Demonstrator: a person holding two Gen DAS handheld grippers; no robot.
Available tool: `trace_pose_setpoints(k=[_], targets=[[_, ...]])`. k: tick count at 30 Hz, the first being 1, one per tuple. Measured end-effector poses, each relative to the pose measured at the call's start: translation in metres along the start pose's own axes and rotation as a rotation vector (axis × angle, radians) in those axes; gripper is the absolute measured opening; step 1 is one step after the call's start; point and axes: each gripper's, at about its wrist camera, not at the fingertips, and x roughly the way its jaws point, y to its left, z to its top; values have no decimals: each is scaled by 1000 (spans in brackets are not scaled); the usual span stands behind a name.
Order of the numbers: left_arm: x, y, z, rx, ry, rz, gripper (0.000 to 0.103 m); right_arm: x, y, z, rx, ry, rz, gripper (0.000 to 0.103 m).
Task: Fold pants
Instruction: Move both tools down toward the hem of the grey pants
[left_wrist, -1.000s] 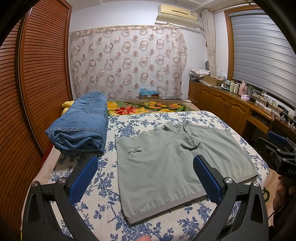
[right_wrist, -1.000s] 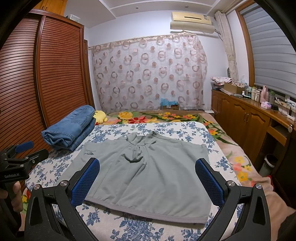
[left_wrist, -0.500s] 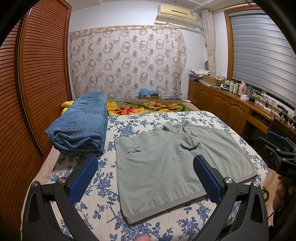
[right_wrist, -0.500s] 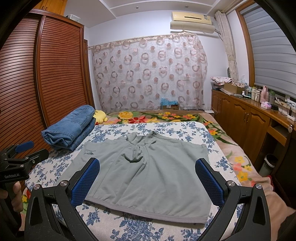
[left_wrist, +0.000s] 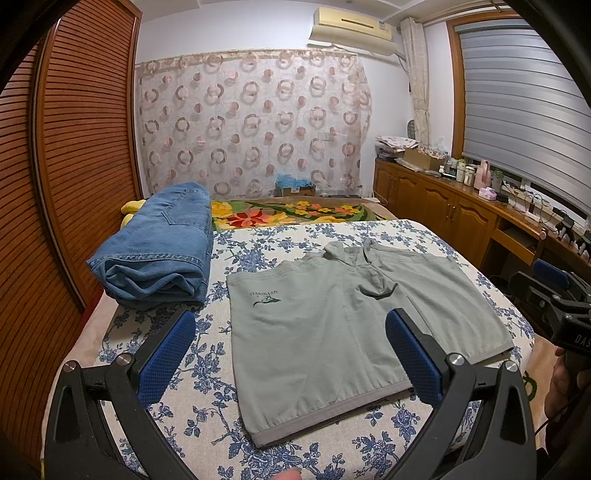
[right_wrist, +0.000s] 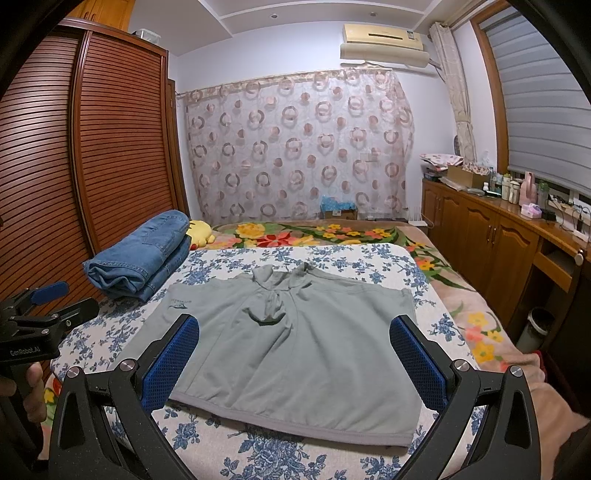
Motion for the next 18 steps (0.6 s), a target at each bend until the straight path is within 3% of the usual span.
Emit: trace_pose_setpoints(k=[18], targets=[[36, 18, -29, -21, 138, 15, 103, 21, -15, -10, -11, 89, -14, 103]])
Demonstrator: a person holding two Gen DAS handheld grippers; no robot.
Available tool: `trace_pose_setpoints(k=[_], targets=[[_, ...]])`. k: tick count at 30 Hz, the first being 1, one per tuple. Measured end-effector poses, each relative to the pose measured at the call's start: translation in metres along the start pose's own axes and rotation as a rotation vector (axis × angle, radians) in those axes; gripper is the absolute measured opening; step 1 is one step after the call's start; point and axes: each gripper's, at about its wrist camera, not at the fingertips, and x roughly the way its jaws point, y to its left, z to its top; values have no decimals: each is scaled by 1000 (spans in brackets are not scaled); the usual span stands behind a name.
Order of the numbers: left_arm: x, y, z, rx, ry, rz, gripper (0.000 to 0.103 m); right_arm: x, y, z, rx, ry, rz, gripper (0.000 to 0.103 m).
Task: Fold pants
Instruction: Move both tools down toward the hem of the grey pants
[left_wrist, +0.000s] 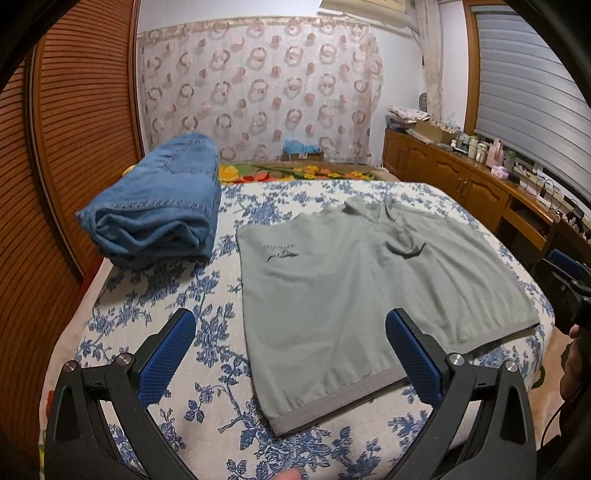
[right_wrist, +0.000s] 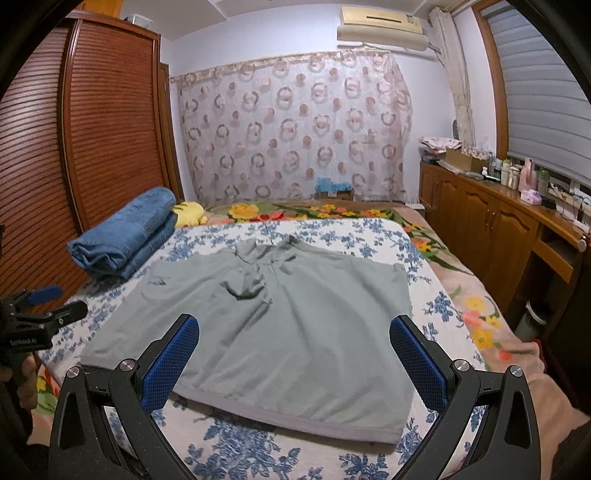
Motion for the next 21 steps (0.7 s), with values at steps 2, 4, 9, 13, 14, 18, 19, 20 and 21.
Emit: trace_pose_setpoints(k=[2, 4, 9, 13, 14, 18, 19, 20, 21], targets=[[5, 3, -3, -1, 16, 1, 103, 3, 0, -2, -7, 20, 0, 103], [11, 6, -8, -4, 32, 2, 103, 7, 0, -5, -13, 45, 2, 103], [19, 14, -16, -12, 65, 0, 103, 11, -1, -10, -23, 91, 5, 103], [22, 20, -22, -13, 78, -7, 103, 12, -1, -10, -23, 118, 18, 103], [22, 22, -24, -15, 81, -15, 103, 12, 0, -10, -26, 125, 20, 103], [22, 30, -32, -31, 101, -37, 103, 11, -1, -11, -29, 147, 22, 103], [21, 32, -34, -37, 105, -42, 103, 12, -2, -11, -28, 153, 21, 103], [21, 34, -36, -42, 110, -45, 102, 12, -2, -11, -29, 161, 20, 103], [21, 35, -37, -45, 114, -51, 99, 12, -3, -12, -30, 167, 20, 103]])
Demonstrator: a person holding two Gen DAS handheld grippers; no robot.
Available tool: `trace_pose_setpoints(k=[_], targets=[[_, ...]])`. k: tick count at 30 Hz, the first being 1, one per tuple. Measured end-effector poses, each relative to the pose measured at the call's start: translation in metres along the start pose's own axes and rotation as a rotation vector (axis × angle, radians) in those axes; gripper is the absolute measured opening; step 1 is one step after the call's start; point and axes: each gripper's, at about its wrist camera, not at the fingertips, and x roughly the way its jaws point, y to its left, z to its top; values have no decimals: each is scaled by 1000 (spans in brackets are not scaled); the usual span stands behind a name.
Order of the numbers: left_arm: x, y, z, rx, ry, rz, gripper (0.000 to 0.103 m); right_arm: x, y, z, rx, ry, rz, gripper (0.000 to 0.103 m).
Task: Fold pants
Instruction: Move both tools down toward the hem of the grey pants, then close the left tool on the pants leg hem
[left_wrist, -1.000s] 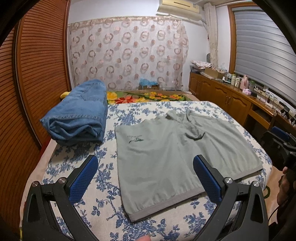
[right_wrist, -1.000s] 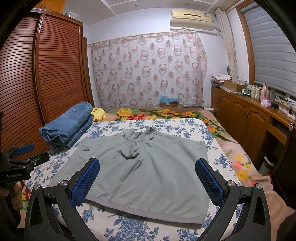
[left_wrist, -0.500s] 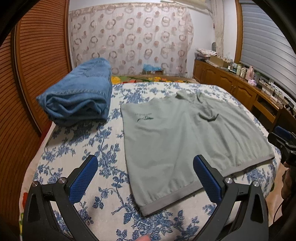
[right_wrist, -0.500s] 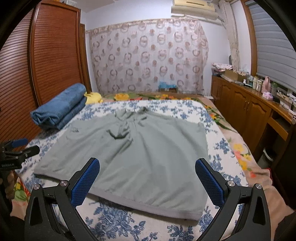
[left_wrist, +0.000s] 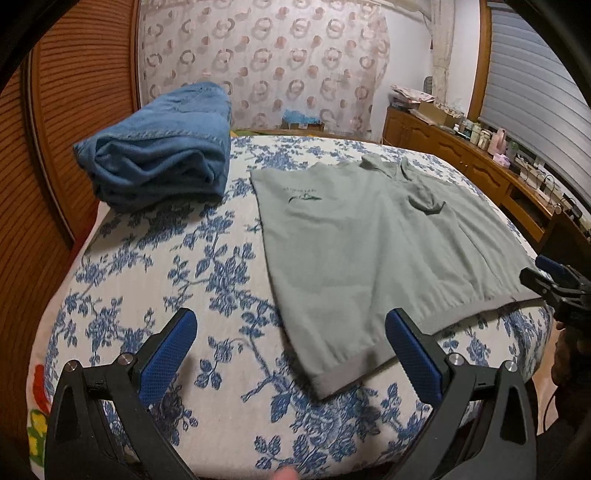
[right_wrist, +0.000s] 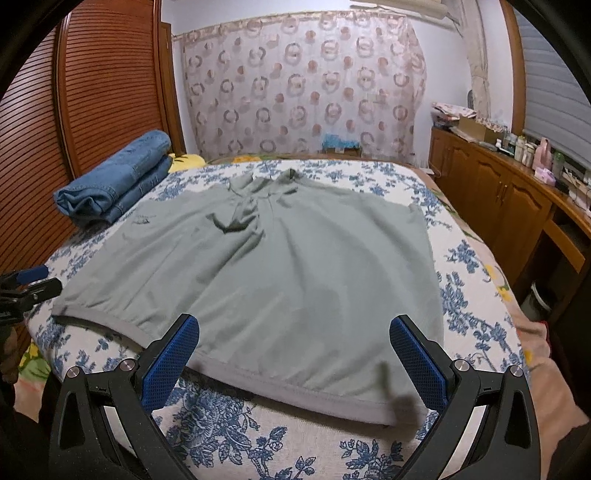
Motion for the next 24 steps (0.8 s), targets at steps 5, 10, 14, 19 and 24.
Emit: trace_pose_setpoints(k=[5, 10, 14, 19, 24], targets=[[-1, 4, -3, -1, 33, -50, 88, -1, -4, -2, -7, 25, -4, 103], [-7, 4, -4, 7, 55, -91, 69, 1, -7, 0, -2, 38, -6, 103], [-9, 4, -6, -1, 79, -121, 55, -3, -10, -2, 0, 45, -2, 103], [-6, -1, -9, 11, 101, -116, 38, 1, -13, -3, -10, 45, -7, 103], [0, -2, -12, 14, 122, -110, 35, 3, -11, -1, -17, 42, -8, 103]])
